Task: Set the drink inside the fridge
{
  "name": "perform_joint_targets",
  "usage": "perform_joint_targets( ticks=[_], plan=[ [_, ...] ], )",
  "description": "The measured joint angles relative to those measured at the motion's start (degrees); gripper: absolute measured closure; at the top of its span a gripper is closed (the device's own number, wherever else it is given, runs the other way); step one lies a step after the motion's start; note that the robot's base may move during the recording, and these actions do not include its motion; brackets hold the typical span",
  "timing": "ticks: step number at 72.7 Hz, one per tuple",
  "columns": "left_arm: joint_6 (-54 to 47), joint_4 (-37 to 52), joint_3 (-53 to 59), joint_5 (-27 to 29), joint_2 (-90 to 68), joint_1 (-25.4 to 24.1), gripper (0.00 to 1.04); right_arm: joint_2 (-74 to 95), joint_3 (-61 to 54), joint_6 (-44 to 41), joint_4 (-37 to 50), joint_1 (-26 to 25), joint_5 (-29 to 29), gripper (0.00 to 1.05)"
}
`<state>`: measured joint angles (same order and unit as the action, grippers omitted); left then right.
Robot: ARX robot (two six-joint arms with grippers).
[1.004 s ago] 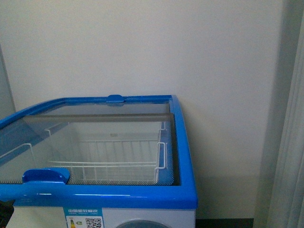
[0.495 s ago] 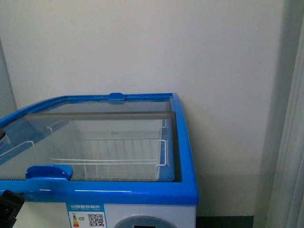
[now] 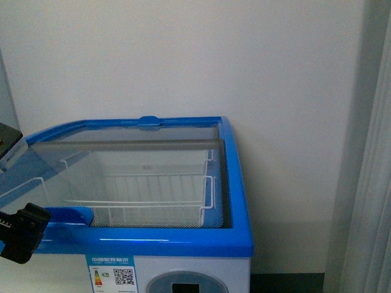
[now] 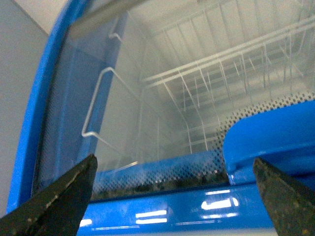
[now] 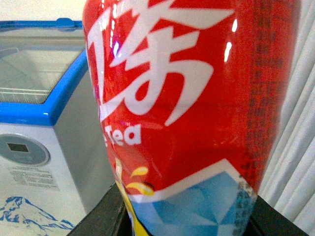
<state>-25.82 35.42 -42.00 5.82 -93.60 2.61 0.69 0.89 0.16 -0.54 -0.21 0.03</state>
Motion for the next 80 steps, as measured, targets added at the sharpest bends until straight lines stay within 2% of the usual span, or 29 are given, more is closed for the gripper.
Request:
perform_joint_targets(
  ticks=[22,44,80],
  plan=[
    [-1.4,0.6,-0.7,1.7,-2.7,0.8,0.08,0.0,0.0,0.0,0.0,0.0,-0.2,0.68],
    [-3.2,0.1,-6.3,3.3,-6.8,1.9,0.08,0.0,0.0,0.0,0.0,0.0,-0.2,0.68],
    [-3.0,-5.6,-18.0,5.4,-12.3,1.8,0.08,0.0,0.0,0.0,0.0,0.0,-0.2,0.68]
  ],
)
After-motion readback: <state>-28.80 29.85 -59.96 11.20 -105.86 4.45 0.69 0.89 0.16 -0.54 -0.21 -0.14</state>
